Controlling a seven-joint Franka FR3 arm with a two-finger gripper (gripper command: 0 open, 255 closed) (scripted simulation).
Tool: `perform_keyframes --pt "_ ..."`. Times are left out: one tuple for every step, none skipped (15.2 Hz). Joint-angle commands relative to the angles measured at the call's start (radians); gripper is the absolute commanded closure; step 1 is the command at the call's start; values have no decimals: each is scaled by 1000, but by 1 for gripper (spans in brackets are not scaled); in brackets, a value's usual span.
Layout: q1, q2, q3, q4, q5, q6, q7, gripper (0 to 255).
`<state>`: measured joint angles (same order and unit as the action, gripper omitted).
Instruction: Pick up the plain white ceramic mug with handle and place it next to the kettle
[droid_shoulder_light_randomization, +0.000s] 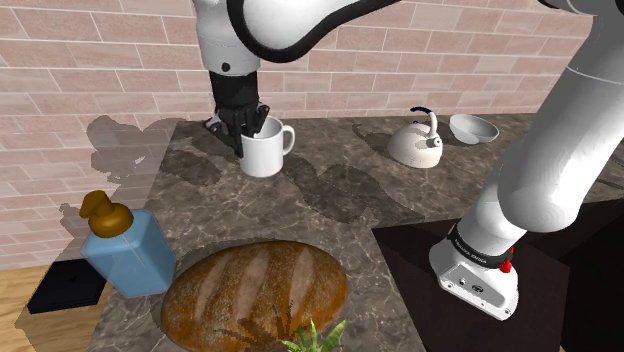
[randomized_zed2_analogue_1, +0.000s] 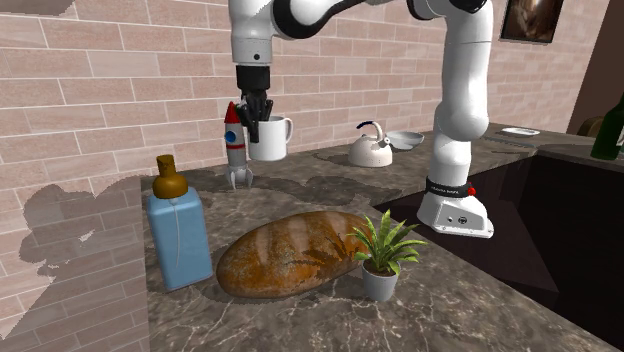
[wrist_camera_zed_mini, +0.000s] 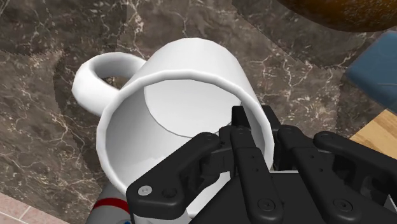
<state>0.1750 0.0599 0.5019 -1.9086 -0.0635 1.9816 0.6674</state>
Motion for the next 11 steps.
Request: perform_keyframes --pt "-2 -6 -1 21 4 -26 -6 255" --pt "-2 -9 -1 32 6 -39 -8 255" --pt "-2 -11 -1 43 7 -52 -9 255" --pt "-3 -14 -1 54 9 -65 -10 255" --pt "-3 -16 -1 65 10 -78 -11 255" --pt "-3 -17 -1 77 11 -91 -12 255" --pt "-3 -19 -1 88 12 -105 -13 255" --pt "-3 -20 -1 100 13 -118 -14 255" --pt "-3 -21 -1 113 14 -131 -15 255" --pt "-3 -22 -1 125 14 -144 -16 255" --pt "-3 -22 -1 138 15 -157 -16 255"
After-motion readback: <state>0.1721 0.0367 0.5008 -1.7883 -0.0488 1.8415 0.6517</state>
